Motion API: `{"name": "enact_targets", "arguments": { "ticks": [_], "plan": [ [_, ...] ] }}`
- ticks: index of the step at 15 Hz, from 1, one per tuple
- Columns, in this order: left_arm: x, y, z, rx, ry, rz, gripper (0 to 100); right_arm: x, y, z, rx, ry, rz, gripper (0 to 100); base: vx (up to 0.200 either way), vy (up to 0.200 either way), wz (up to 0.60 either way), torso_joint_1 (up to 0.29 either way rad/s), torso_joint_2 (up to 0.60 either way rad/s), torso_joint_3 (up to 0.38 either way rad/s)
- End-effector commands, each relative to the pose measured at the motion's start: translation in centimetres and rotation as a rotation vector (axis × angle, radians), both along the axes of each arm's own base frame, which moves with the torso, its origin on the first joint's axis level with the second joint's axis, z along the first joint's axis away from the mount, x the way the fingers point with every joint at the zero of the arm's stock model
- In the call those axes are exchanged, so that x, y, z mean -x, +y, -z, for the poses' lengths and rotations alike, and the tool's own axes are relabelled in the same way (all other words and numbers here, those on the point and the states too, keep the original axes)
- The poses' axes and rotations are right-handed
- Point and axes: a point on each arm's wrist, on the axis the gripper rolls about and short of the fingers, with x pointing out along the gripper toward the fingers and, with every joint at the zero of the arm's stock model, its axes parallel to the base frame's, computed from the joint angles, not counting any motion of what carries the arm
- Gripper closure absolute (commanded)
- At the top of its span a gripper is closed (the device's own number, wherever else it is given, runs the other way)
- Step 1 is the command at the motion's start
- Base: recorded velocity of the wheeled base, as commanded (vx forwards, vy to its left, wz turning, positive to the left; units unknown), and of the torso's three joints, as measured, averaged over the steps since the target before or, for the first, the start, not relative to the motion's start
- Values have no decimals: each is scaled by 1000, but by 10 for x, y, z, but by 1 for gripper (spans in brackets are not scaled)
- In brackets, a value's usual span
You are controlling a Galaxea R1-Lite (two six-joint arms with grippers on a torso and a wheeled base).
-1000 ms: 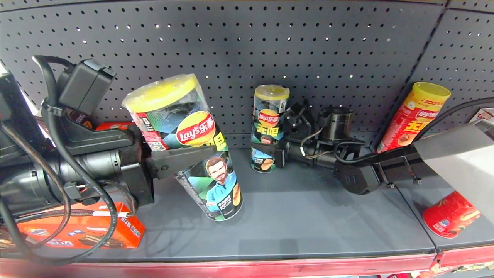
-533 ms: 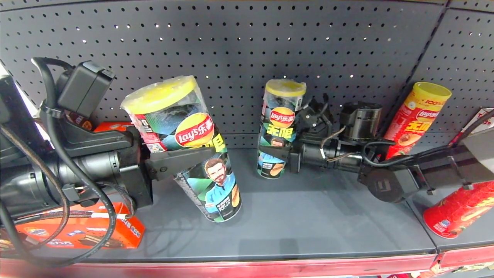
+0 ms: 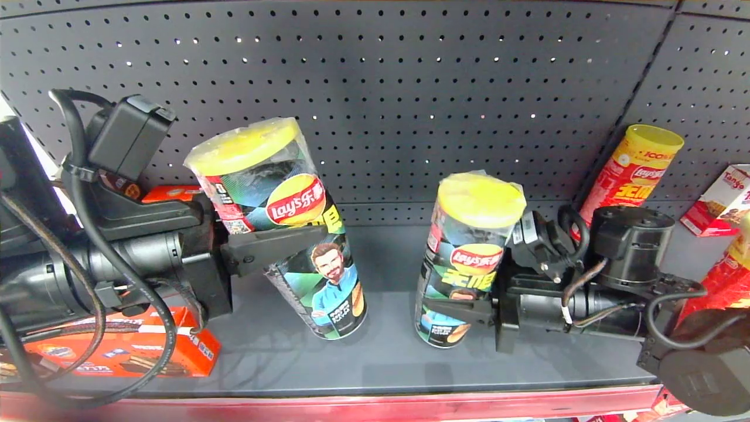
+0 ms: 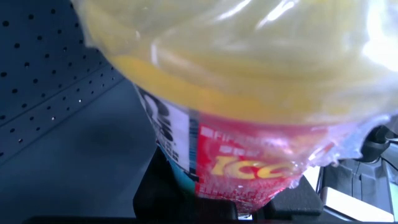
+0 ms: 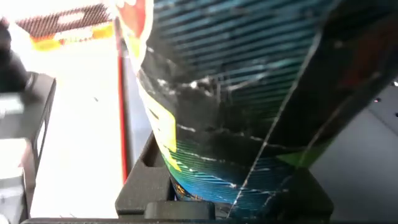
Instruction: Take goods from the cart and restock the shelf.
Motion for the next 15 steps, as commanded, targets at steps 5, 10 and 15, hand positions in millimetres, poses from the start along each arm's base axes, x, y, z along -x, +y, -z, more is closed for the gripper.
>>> {"name": "enact_targets", "arguments": {
  "ticks": [5,10,15],
  "plan": [
    [0,0,1,-2,5,-2,100,3,-1,20,46,13,-22,100,0,0,0,0,0,0],
    [0,0,1,-1,0,0,100,-7,8,25,43,9,-25,100,0,0,0,0,0,0],
    [0,0,1,-1,0,0,100,-11,21,26,41,4,-42,100,0,0,0,0,0,0]
  ]
}}
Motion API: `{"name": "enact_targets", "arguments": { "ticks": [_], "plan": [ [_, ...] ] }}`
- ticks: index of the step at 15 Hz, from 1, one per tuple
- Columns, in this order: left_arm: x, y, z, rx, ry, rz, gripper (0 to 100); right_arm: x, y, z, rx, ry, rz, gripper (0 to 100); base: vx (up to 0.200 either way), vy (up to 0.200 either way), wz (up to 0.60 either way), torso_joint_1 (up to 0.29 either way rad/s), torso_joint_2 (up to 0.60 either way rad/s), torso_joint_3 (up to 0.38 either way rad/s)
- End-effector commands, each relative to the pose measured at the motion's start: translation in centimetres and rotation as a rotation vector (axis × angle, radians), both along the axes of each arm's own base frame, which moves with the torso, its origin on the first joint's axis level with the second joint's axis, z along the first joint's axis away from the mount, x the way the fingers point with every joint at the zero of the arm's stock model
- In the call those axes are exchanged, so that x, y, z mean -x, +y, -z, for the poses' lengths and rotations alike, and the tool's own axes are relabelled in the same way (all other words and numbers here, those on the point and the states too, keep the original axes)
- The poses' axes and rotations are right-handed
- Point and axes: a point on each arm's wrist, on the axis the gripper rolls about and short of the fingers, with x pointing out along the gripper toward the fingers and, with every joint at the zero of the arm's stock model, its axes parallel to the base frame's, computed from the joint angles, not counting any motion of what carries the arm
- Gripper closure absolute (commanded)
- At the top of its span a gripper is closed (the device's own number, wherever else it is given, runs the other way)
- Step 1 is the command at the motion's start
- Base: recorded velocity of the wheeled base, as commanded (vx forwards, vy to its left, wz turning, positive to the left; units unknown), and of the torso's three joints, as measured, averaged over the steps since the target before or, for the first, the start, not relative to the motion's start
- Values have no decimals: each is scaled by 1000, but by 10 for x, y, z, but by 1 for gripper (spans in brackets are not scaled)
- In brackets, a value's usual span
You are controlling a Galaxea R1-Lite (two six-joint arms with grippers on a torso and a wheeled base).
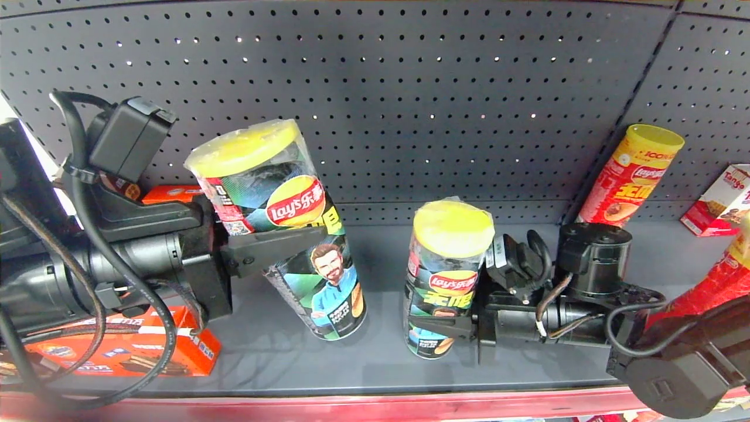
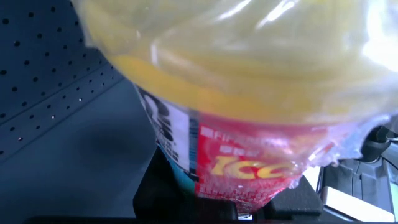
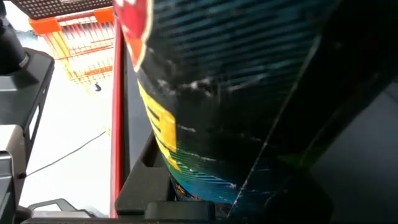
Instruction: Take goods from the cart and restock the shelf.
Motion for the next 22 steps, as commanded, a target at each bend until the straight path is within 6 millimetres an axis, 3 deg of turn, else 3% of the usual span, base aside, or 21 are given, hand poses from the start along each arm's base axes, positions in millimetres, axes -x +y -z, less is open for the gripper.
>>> {"name": "enact_targets", "arguments": {
  "ticks": [1,2,6,12,15,22],
  "plan": [
    [0,0,0,0,2,0,100,0,8,6,9,12,-18,100,0,0,0,0,0,0],
    [0,0,0,0,2,0,100,3,11,6,10,12,-26,0,0,0,0,0,0,0],
    [1,0,3,-3,9,2,100,5,6,5,19,10,29,0,0,0,0,0,0,0],
    [1,0,4,-5,12,2,100,23,-50,-2,26,14,177,0,0,0,0,0,0,0],
    [1,0,5,-6,15,2,100,57,-72,-23,-13,-43,208,0,0,0,0,0,0,0],
    [6,3,1,1,-2,-6,100,156,-128,-37,-96,-68,406,0,0,0,0,0,0,0]
  ]
}}
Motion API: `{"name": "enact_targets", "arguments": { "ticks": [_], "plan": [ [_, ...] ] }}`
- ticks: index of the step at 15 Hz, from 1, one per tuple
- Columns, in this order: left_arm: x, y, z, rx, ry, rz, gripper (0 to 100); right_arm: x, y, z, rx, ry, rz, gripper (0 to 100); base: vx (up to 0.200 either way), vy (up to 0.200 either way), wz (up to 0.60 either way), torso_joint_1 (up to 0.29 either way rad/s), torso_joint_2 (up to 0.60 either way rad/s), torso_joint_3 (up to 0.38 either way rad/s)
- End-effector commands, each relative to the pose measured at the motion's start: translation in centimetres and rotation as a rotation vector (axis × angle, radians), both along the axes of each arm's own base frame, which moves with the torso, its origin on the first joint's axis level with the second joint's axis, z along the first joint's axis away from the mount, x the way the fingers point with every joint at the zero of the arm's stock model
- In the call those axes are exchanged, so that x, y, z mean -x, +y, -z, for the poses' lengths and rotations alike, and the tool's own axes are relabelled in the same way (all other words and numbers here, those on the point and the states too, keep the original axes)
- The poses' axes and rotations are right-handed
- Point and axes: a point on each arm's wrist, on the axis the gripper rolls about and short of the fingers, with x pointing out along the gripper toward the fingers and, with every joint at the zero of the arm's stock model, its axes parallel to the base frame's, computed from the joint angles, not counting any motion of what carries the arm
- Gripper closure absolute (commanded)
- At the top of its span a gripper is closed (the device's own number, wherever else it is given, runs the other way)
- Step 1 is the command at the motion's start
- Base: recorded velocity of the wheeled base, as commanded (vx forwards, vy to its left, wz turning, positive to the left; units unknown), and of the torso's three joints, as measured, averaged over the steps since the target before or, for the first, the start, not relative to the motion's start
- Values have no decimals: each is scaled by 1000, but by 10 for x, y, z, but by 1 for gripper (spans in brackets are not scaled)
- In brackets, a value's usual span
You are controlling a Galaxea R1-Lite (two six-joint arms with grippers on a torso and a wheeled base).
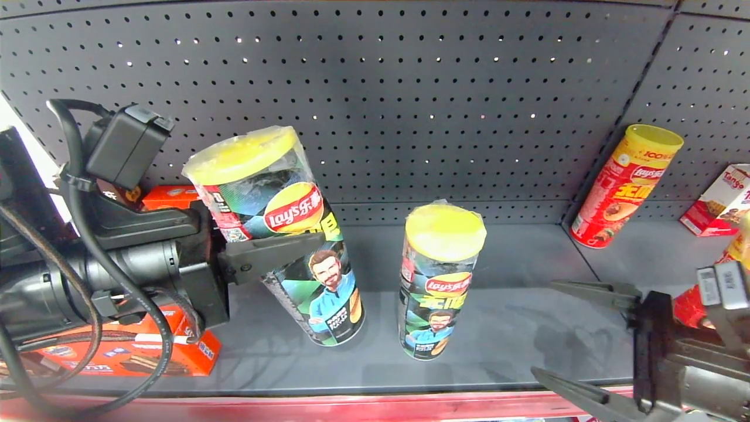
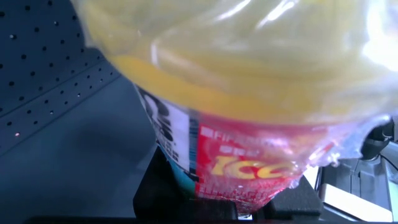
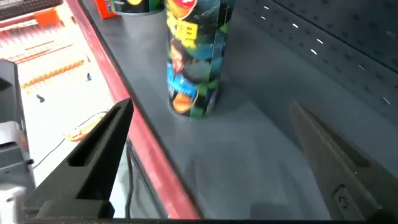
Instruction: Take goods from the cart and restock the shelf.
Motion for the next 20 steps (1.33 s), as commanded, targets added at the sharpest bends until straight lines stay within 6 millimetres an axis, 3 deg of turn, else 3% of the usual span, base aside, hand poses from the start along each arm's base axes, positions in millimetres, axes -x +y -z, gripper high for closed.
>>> {"name": "enact_targets", "arguments": {
  "ticks": [1,6,10,12,17,20],
  "plan": [
    [4,2,-3,5,-11,-4,100,56,-32,-8,-56,-49,97,0,0,0,0,0,0,0],
    [14,13,-3,9,-31,-37,100,130,-79,22,-137,-16,460,0,0,0,0,0,0,0],
    [15,12,-1,11,-34,-26,100,171,-101,76,-160,38,681,0,0,0,0,0,0,0],
    [18,13,6,2,-12,-24,100,166,-102,88,-186,83,830,0,0,0,0,0,0,0],
    [25,15,5,7,-25,-23,100,164,-102,91,-231,102,862,0,0,0,0,0,0,0],
    [25,15,5,7,-24,-20,100,162,-96,91,-174,6,618,0,0,0,0,0,0,0]
  ]
}}
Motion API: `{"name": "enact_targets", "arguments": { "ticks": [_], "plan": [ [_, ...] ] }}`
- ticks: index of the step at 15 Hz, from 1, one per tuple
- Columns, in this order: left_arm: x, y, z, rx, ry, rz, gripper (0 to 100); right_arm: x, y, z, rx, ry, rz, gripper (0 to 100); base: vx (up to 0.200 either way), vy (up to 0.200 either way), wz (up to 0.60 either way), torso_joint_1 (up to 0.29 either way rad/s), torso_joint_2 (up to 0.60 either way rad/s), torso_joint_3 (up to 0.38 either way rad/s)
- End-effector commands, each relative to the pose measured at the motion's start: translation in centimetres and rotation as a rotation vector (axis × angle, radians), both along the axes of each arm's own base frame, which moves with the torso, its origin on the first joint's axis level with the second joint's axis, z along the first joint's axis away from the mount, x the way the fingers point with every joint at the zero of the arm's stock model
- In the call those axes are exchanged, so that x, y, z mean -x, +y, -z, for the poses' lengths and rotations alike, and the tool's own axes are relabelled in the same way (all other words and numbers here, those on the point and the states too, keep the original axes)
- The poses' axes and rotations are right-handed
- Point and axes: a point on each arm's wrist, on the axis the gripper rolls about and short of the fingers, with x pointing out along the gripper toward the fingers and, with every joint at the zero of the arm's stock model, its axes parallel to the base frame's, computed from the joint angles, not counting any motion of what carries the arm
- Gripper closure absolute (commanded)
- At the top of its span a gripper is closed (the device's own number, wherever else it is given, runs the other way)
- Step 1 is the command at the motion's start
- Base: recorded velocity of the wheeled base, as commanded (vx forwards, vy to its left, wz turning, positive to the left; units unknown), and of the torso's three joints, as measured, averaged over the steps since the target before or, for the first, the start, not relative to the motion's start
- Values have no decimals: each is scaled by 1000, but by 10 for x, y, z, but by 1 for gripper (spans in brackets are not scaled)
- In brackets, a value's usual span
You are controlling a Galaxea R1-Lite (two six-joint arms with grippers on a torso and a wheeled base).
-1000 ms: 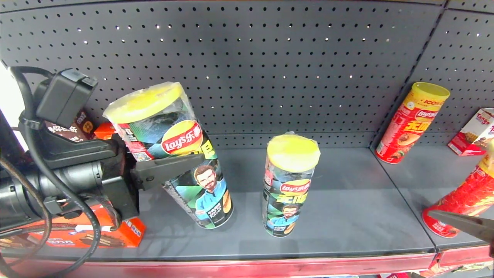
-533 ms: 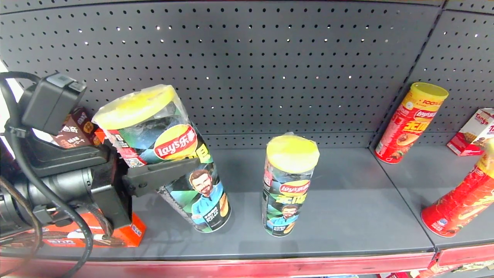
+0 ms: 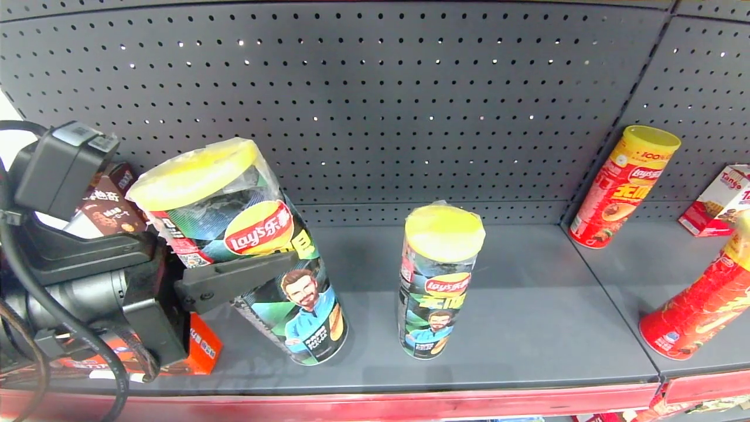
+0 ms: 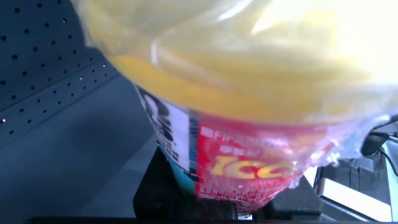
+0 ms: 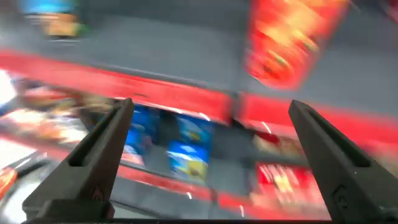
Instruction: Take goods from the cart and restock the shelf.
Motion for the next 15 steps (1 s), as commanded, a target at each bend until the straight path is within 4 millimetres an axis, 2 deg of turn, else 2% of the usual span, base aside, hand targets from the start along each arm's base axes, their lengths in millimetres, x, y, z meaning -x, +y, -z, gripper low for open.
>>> {"name": "enact_targets", "arguments": {
  "ticks": [1,2,3,5,6,9,15],
  "plan": [
    [0,0,0,1,-1,0,100,-1,4,3,55,-48,-119,0,0,0,0,0,0,0],
    [0,0,-1,1,-2,1,100,-1,4,3,52,-47,-114,0,0,0,0,0,0,0],
    [-1,-1,-1,1,-1,3,100,-2,2,4,-94,10,-8,0,0,0,0,0,0,0],
    [0,0,0,0,2,3,100,-3,-1,4,-143,16,104,0,0,0,0,0,0,0],
    [0,0,1,-1,4,3,100,-3,0,5,-130,15,92,0,0,0,0,0,0,0],
    [1,-1,1,-2,2,6,100,-2,5,8,-16,-2,-146,0,0,0,0,0,0,0],
    [6,-9,1,-2,4,59,100,-2,4,11,-51,41,-121,0,0,0,0,0,0,0]
  ]
}}
